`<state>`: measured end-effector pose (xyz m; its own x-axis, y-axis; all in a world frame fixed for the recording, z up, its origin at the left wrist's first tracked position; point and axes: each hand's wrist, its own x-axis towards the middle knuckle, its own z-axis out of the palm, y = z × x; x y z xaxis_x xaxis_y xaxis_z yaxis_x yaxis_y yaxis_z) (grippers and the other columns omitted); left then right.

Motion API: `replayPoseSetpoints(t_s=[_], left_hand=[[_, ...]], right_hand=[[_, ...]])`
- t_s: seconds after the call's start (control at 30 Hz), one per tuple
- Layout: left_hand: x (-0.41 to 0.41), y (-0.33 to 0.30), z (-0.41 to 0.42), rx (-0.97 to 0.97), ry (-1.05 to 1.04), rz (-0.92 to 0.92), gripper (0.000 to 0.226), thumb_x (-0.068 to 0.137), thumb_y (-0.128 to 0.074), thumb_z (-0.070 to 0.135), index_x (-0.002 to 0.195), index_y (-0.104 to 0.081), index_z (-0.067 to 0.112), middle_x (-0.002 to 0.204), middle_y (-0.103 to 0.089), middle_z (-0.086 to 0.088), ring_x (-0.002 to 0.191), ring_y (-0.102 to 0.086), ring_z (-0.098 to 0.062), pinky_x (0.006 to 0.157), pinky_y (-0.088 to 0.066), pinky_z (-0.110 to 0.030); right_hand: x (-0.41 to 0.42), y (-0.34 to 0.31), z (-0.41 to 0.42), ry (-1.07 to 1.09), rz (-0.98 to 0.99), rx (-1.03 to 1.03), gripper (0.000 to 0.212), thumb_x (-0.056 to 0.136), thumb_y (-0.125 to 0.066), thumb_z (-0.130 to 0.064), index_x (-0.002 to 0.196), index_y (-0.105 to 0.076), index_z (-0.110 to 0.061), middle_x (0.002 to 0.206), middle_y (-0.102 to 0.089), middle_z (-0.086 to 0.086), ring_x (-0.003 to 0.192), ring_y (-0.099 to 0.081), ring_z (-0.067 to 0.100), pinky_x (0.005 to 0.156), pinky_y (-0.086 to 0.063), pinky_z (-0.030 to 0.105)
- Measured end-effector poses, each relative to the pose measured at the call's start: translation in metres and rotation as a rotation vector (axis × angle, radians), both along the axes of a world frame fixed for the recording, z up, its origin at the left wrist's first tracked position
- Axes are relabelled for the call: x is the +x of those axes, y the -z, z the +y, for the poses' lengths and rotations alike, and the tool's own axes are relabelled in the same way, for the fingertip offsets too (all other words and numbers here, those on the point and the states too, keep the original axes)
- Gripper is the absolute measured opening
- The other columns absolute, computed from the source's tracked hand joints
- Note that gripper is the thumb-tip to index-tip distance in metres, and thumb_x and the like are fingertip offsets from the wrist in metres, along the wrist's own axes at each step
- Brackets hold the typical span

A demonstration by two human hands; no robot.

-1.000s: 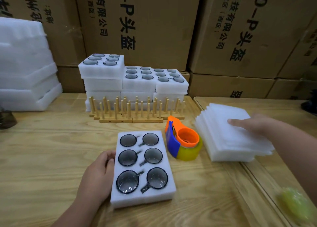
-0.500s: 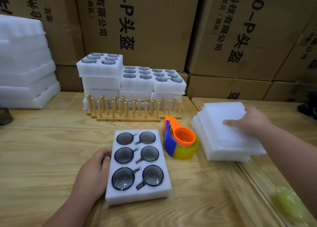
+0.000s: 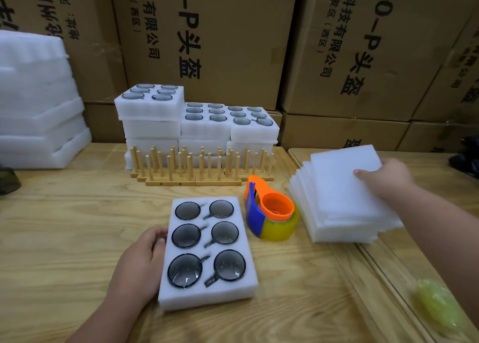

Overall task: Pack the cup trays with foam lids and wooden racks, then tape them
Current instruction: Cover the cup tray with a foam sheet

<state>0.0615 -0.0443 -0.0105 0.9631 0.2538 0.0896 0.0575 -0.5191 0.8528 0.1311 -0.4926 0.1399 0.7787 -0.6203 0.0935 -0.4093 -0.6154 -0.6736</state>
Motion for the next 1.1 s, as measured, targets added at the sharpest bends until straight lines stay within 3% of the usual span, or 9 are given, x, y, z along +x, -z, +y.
replayPoseSetpoints(t_s=[0.17,0.3,0.4,0.5,0.6,0.67,0.77,0.93,1.1], left_hand=[[0.0,0.0,0.0,-0.008,-0.003,0.002,0.024,0.101,-0.048,0.025,0.102,-0.065,0.043,0.093,-0.072,0.028,0.09,-0.065,-0.001,0.075,-0.05,-0.033],[0.0,-0.001,0.0,-0.005,-0.002,-0.002,0.025,0.101,-0.048,0.025,0.1,-0.064,0.044,0.094,-0.066,0.038,0.087,-0.064,0.003,0.07,-0.047,-0.028],[0.001,0.001,0.001,-0.001,-0.001,-0.002,0.024,0.101,-0.048,0.026,0.101,-0.065,0.042,0.094,-0.067,0.037,0.085,-0.063,0.006,0.07,-0.047,-0.027],[0.002,0.002,0.002,-0.008,-0.002,0.007,0.023,0.101,-0.048,0.027,0.103,-0.065,0.042,0.094,-0.071,0.03,0.086,-0.064,0.004,0.072,-0.049,-0.029],[0.001,0.002,0.002,-0.014,-0.002,0.014,0.023,0.101,-0.047,0.028,0.104,-0.064,0.043,0.095,-0.071,0.03,0.087,-0.065,0.004,0.073,-0.05,-0.03],[0.001,0.002,0.002,-0.01,-0.001,0.02,0.023,0.101,-0.046,0.029,0.105,-0.064,0.044,0.096,-0.069,0.034,0.087,-0.064,0.005,0.074,-0.05,-0.03],[0.001,0.002,0.003,0.001,0.004,0.028,0.025,0.1,-0.045,0.029,0.105,-0.063,0.044,0.097,-0.066,0.038,0.087,-0.062,0.011,0.074,-0.05,-0.028],[0.001,0.003,0.003,0.019,-0.001,0.027,0.026,0.1,-0.044,0.028,0.106,-0.064,0.045,0.097,-0.067,0.038,0.089,-0.064,0.006,0.071,-0.047,-0.026],[0.001,0.004,0.003,0.014,-0.006,0.023,0.024,0.099,-0.045,0.03,0.104,-0.063,0.046,0.095,-0.067,0.038,0.085,-0.064,0.006,0.069,-0.048,-0.027]], right_hand=[[-0.006,-0.017,0.006,-0.038,-0.11,0.205,0.033,0.102,-0.054,-0.031,0.12,-0.065,-0.006,0.099,-0.066,0.014,0.075,-0.061,0.029,0.085,-0.053,0.047],[-0.006,-0.031,0.029,-0.03,-0.181,0.359,0.027,0.098,-0.056,-0.033,0.099,-0.066,-0.009,0.126,-0.066,0.02,0.111,-0.065,0.042,0.103,-0.048,0.057],[-0.009,-0.029,0.055,-0.126,-0.233,0.529,0.017,0.096,-0.061,-0.03,0.097,-0.067,-0.014,0.107,-0.075,0.01,0.094,-0.073,0.032,0.093,-0.056,0.053],[-0.023,-0.015,0.09,-0.279,-0.275,0.649,0.013,0.099,-0.061,-0.024,0.096,-0.07,-0.015,0.082,-0.079,0.001,0.069,-0.077,0.02,0.058,-0.062,0.037],[-0.039,0.008,0.131,-0.391,-0.21,0.709,0.016,0.097,-0.064,-0.027,0.099,-0.073,-0.014,0.094,-0.079,0.009,0.086,-0.077,0.03,0.074,-0.064,0.048],[-0.046,0.026,0.155,-0.43,-0.14,0.728,0.015,0.096,-0.066,-0.029,0.097,-0.072,-0.015,0.099,-0.078,0.013,0.094,-0.075,0.036,0.086,-0.06,0.057],[-0.054,0.052,0.188,-0.491,-0.044,0.711,0.013,0.098,-0.064,-0.026,0.091,-0.072,-0.017,0.093,-0.078,0.011,0.087,-0.075,0.034,0.086,-0.059,0.058],[-0.055,0.084,0.21,-0.472,0.013,0.607,0.003,0.094,-0.068,-0.024,0.094,-0.068,-0.021,0.072,-0.075,-0.008,0.063,-0.072,0.007,0.054,-0.056,0.023],[-0.053,0.096,0.207,-0.445,0.057,0.514,0.017,0.092,-0.065,-0.018,0.109,-0.064,-0.02,0.086,-0.072,0.002,0.077,-0.069,0.016,0.064,-0.049,0.027]])
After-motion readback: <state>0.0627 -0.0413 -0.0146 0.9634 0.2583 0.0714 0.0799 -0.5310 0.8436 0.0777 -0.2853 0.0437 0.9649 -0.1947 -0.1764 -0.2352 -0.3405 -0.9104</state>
